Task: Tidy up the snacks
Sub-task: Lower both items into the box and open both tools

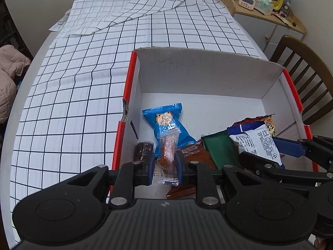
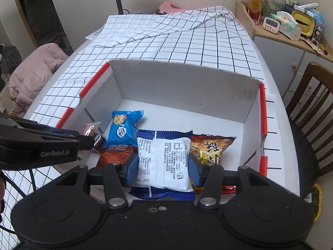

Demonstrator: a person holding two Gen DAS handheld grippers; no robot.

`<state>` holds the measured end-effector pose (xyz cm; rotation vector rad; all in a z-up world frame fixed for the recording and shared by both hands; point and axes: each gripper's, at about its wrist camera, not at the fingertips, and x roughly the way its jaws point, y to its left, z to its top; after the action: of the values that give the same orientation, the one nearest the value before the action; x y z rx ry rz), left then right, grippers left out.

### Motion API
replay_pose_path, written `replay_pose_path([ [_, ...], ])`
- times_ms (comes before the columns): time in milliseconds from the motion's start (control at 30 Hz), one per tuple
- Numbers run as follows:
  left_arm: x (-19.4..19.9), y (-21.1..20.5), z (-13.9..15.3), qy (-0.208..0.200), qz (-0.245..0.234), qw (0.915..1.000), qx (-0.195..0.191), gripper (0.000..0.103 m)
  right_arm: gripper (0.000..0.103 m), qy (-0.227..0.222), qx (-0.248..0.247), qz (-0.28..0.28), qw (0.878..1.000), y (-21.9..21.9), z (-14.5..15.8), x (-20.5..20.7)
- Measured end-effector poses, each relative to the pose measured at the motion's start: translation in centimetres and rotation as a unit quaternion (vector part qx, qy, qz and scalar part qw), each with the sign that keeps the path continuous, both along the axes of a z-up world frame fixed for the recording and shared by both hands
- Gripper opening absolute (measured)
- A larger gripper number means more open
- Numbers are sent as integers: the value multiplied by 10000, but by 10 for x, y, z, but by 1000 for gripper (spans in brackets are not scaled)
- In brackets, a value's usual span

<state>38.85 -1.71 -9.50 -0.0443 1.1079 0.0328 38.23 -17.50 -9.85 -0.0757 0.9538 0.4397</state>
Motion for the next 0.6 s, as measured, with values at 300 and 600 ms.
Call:
replay_pose_path([
  [300,3,0,-10,73,-28,10000,-34,21,50,-44,139,77,9999,-1,-1,5],
  [600,-1,3,-4,-24,-81,9999,-120,25,51,-157,192,17,9997,-4,9,0],
])
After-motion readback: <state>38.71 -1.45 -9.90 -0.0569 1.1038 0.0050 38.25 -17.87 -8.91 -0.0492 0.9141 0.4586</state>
